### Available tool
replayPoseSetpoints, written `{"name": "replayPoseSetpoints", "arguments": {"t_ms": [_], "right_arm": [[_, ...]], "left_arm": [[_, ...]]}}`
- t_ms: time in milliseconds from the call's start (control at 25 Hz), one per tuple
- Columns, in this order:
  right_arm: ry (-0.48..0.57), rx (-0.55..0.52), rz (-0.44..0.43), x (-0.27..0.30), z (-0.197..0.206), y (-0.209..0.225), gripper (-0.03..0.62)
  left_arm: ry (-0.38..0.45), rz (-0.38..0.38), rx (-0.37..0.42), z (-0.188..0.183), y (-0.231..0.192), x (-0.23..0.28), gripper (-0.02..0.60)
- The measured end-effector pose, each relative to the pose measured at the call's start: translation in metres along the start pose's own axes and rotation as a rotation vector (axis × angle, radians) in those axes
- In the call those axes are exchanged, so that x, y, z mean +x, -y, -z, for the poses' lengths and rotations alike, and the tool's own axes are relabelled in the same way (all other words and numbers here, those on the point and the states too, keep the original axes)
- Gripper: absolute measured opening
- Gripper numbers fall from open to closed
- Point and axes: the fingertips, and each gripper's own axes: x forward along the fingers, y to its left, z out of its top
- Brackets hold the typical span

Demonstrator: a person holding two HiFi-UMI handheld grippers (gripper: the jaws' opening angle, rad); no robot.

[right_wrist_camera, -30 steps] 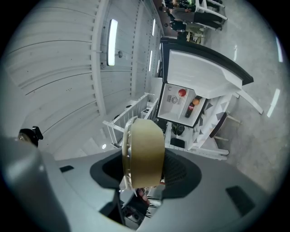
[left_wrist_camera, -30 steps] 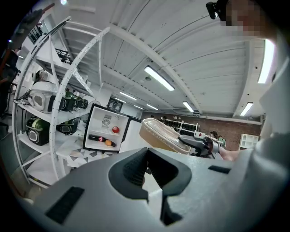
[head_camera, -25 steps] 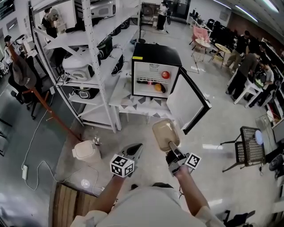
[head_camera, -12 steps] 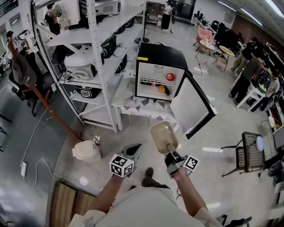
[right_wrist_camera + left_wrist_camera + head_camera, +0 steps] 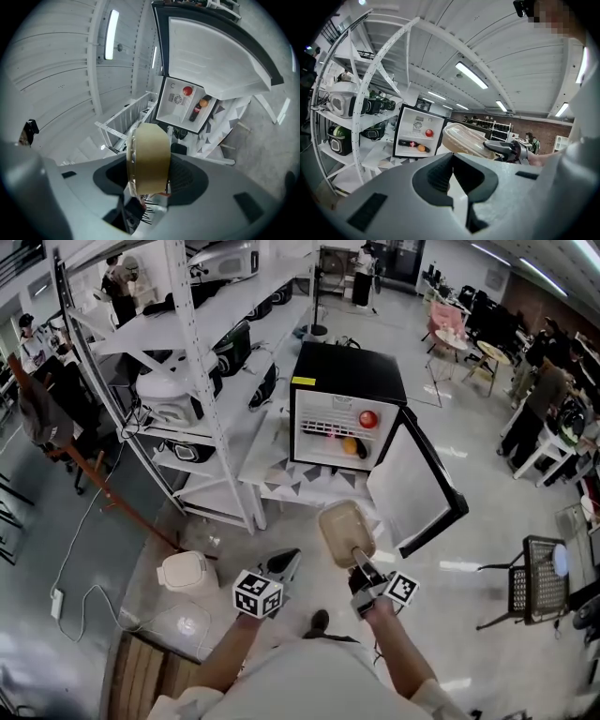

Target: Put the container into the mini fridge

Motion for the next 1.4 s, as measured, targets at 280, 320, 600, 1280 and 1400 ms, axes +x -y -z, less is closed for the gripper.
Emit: {"name": "replayPoseSetpoints", "arguments": {"t_ms": [280,320,600,1280,1400], "right_arm": [[-0.018,0.024,0.003,0.027,-0.044,0.025,0.222],[-0.021,0.028,0.005,0.030,-0.050,0.029,0.222],[-0.101,-0.017,-0.002,0.058,-0.084,0.051,0.224],[-0.105,0.032,0.016,0.083,-0.118,0.081,0.224],[-0.089,0.035,0.019,0.093,-0.125,0.087,0.224]], "left_arm": [[-0.021,-0.022,0.016,-0.014,-0.011,0.046,0.005],[-0.025,-0.026,0.022,-0.016,-0.012,0.052,0.003],[-0.042,-0.057,0.043,-0.026,-0.024,0.095,0.005],[-0.050,-0.071,0.017,-0.027,-0.044,0.139,0.003],[-0.051,-0.049,0.015,-0.029,-0.055,0.151,0.003]]}}
